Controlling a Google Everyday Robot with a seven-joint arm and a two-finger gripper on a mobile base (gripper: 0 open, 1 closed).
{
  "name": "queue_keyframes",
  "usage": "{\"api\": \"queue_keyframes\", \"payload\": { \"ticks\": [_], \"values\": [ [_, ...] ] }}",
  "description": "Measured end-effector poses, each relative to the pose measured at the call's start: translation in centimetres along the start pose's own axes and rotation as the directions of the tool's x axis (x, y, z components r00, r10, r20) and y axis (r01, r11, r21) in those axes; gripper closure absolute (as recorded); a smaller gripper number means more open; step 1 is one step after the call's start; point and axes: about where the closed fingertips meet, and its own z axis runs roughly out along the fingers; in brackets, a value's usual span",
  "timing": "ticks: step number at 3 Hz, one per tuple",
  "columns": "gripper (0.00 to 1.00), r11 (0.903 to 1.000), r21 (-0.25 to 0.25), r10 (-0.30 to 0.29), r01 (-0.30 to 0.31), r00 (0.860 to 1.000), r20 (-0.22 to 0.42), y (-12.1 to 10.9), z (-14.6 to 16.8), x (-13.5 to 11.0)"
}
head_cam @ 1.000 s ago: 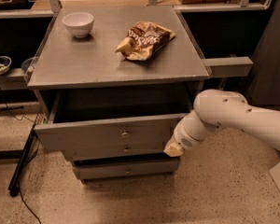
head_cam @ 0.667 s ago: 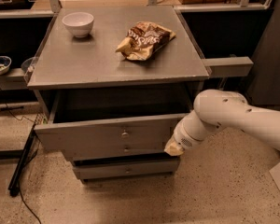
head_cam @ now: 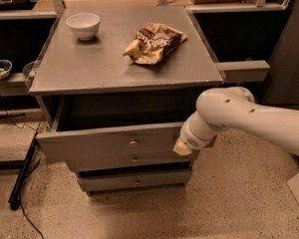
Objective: Close top drawer
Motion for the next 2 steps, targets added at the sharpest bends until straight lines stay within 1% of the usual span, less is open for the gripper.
{"api": "queue_keyframes", "payload": {
  "ticks": [1,2],
  "values": [
    [1.00,0.9989,0.044,0.015,-0.014,1.000,-0.023,-2.28,0.53,-0.64],
    [1.00,0.9989,0.045,0.015,-0.015,1.000,-0.019,-2.37,0.67,-0.78]
  ]
}}
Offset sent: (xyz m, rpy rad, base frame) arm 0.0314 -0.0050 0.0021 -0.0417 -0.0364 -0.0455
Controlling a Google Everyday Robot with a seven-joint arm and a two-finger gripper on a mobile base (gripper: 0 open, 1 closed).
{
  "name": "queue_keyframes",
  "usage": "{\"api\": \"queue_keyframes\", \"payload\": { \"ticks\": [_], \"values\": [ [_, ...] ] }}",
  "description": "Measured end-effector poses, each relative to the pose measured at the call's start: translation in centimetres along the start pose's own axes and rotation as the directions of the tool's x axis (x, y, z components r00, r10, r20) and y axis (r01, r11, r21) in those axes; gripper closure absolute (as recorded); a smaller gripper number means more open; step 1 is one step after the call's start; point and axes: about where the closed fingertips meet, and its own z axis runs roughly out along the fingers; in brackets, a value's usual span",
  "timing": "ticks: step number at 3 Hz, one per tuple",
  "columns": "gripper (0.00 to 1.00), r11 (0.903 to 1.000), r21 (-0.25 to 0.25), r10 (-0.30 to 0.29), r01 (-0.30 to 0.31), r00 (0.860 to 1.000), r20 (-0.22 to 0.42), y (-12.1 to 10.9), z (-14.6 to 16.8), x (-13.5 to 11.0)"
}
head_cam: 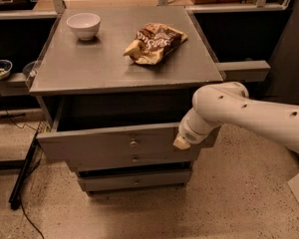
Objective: Close top drawer
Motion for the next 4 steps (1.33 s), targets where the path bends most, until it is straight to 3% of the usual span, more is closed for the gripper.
{"api": "queue_keyframes", "payload": {
  "ticks": [4],
  "values": [
    [0.10,1.0000,0.000,0.000,0.000,1.000,0.000,0.01,0.01,0.00]
  ]
}}
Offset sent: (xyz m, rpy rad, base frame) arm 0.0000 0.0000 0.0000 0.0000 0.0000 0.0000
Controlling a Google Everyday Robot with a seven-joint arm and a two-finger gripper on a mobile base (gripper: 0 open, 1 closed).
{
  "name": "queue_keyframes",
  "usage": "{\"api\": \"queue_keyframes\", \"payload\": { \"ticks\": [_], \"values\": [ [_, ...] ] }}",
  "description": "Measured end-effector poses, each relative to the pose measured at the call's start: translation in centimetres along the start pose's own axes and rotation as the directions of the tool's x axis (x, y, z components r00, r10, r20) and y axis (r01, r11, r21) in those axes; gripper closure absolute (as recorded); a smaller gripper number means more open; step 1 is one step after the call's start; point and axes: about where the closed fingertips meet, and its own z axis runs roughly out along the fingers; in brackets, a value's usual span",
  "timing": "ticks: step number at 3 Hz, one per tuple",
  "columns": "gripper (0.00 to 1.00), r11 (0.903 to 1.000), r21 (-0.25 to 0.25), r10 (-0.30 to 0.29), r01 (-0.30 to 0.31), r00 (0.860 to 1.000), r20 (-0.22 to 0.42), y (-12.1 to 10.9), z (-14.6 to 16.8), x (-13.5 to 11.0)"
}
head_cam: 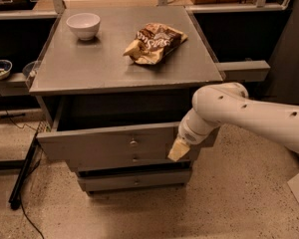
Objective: Close top drawer
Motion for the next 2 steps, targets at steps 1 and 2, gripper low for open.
{"api": "queue_keyframes", "payload": {
  "ticks": [1,2],
  "values": [
    [0.00,1.0000,0.000,0.000,0.000,1.000,0.000,0.00,0.00,0.00],
    [0.04,1.0000,0.000,0.000,0.000,1.000,0.000,0.00,0.00,0.00]
  ]
}}
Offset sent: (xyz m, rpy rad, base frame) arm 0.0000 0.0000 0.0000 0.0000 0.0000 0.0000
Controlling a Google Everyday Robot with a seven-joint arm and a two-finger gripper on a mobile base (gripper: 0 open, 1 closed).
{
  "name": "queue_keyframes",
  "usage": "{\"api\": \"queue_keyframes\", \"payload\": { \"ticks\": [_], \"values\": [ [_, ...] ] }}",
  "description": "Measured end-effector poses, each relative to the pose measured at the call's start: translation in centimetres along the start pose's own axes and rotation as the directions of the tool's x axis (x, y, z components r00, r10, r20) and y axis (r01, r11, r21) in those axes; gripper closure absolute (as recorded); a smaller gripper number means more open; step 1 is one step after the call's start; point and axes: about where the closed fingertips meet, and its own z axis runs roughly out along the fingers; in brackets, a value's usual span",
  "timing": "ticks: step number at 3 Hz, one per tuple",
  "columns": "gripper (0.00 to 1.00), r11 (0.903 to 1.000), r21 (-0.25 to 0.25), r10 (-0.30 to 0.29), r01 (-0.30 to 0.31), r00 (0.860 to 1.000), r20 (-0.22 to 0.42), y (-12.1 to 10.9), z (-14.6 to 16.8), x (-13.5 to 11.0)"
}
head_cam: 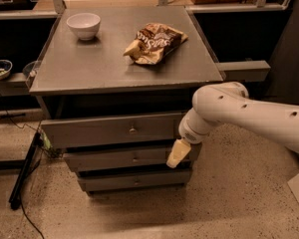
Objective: Close top drawer
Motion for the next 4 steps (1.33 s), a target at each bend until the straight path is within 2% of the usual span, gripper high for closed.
{"api": "queue_keyframes", "payload": {
  "ticks": [4],
  "values": [
    [0.96,1.0000,0.001,0.000,0.000,1.000,-0.001,0.01,0.01,-0.02]
  ]
}}
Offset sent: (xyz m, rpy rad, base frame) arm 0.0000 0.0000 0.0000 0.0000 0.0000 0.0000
